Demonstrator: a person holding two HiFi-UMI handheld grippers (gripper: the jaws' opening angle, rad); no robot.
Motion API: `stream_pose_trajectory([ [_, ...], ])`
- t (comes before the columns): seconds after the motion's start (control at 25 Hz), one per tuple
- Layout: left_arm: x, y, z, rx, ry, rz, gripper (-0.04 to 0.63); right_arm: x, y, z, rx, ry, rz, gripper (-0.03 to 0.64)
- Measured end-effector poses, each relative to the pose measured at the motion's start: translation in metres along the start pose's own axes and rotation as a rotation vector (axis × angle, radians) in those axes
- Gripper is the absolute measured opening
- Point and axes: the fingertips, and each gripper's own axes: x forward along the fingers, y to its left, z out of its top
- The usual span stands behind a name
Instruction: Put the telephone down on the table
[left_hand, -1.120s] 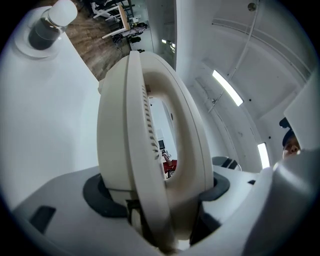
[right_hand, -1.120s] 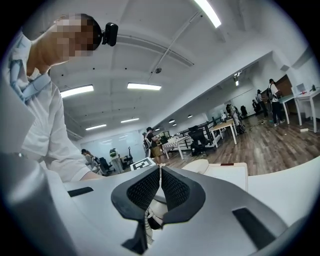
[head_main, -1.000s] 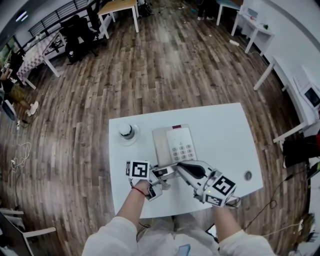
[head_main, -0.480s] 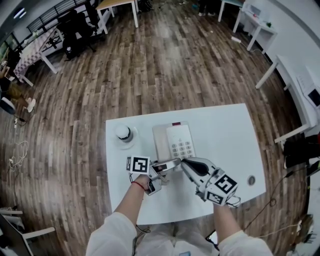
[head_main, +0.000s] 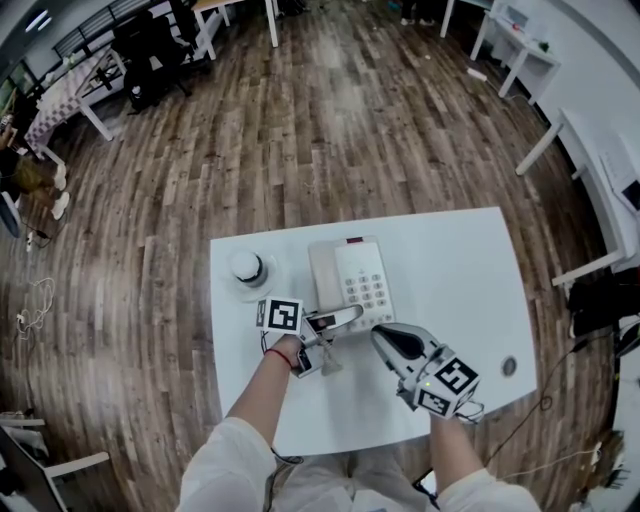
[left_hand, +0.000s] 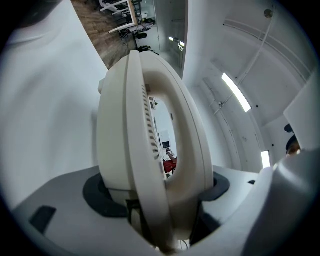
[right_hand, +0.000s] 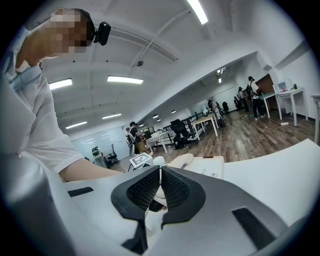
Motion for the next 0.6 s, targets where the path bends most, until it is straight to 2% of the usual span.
stream_pose_trajectory([
  [0.28,0.01,-0.002,0.007,-0.037,0.006,-0.058,0.371,0.008,-0.011,0.001,0.008,0.003,-0.01,0.034],
  [0.48,0.01,0.016,0.012,-0.035,0.01,-0.014,0.37,0.011,-0.018,0.0,0.017,0.007,-0.015,0.034],
  [0.6,0.011,0.019,0.015,-0.044,0.007,-0.029,0.37,0.014,-0.022,-0.002,0.02,0.012,-0.019,0.034],
])
